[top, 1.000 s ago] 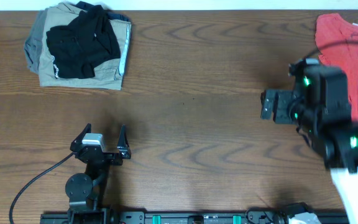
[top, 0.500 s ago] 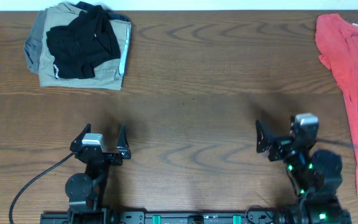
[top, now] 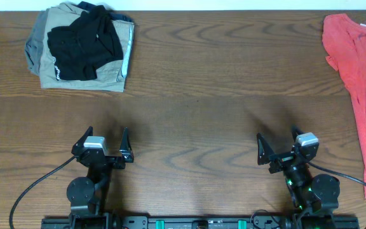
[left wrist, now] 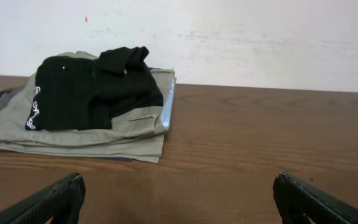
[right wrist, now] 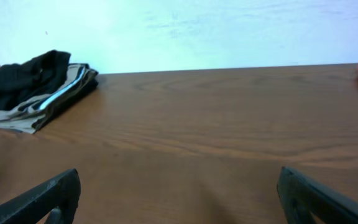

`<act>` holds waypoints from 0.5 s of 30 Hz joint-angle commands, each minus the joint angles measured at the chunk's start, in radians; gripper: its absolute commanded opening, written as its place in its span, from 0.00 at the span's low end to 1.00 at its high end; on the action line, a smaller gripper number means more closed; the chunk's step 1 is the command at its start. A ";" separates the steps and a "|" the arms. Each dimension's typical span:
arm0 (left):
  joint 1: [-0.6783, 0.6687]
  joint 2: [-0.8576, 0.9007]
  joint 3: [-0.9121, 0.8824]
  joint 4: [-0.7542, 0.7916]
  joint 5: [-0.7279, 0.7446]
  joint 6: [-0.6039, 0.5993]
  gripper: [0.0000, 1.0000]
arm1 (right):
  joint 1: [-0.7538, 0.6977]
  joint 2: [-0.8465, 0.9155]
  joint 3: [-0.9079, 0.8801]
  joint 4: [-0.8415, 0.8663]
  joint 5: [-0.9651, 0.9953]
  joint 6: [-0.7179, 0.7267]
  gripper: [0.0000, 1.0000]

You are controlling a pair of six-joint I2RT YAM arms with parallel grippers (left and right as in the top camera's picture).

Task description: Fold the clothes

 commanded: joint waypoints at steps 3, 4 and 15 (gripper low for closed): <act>0.003 -0.006 -0.016 -0.035 0.010 0.013 0.98 | -0.039 -0.043 -0.021 0.028 -0.005 -0.005 0.99; 0.003 -0.006 -0.016 -0.035 0.010 0.013 0.98 | -0.041 -0.043 -0.021 0.029 0.000 -0.008 0.99; 0.003 -0.006 -0.016 -0.035 0.010 0.013 0.98 | -0.045 -0.043 -0.043 0.275 0.014 -0.046 0.99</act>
